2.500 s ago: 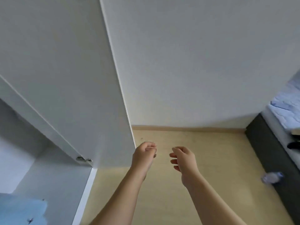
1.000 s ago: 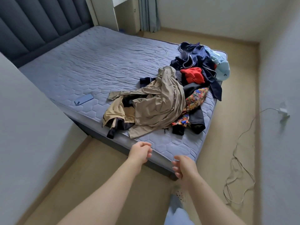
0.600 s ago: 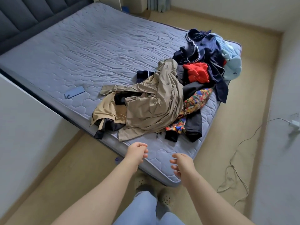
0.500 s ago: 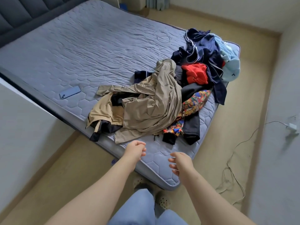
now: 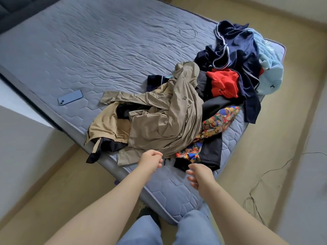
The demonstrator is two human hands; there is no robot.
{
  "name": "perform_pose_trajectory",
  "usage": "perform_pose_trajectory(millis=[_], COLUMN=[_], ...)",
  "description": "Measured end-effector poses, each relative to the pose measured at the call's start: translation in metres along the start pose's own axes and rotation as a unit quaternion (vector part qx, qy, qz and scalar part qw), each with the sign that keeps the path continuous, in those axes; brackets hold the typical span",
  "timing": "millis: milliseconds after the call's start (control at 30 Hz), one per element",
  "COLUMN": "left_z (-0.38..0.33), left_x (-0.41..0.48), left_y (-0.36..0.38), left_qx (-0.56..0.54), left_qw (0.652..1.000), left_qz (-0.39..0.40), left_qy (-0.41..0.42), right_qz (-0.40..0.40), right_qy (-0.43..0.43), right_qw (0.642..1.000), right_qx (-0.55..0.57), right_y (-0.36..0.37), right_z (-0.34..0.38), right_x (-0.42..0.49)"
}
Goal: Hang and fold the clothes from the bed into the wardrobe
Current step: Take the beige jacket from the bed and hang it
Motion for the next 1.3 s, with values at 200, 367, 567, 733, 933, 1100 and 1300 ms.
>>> perform_pose_trajectory(millis=[200, 367, 567, 733, 933, 1100, 1300], left_z=[-0.006, -0.003, -0.014, -0.042, -0.057, -0.049, -0.042], left_x=[0.040, 0.080, 0.152, 0.215, 0.279, 0.260, 0.190], left_y=[0.047, 0.091, 0.125, 0.140, 0.151, 0.154, 0.121], left_qx=[-0.017, -0.012, 0.073, 0.211, 0.199, 0.264, 0.194], left_qw=[0.996, 0.991, 0.988, 0.958, 0.965, 0.958, 0.976], left_qz=[-0.057, -0.086, -0.123, -0.185, -0.160, -0.075, -0.018], left_qy=[-0.059, -0.103, -0.059, 0.052, 0.063, 0.085, 0.098], right_qz=[0.034, 0.062, 0.062, 0.064, 0.051, 0.033, 0.071], right_qy=[0.028, 0.074, 0.092, 0.094, 0.113, 0.121, 0.079], right_qw=[0.999, 0.995, 0.993, 0.993, 0.992, 0.990, 0.994], right_qx=[-0.027, -0.036, -0.047, -0.031, -0.037, -0.062, -0.023], right_y=[-0.043, -0.063, -0.072, -0.073, -0.086, -0.096, -0.070], right_z=[0.048, 0.068, 0.082, 0.082, 0.061, 0.049, 0.082], right_x=[0.058, 0.113, 0.174, 0.210, 0.232, 0.219, 0.184])
Point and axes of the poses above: each hand's wrist, its own x-axis towards the middle knuckle, its own y-axis out of the palm, z = x × y, the point moved 5 cm from there along x, towards the middle knuckle, and after that the axes turned 11 degrees about -x, right-handed, at the moved point
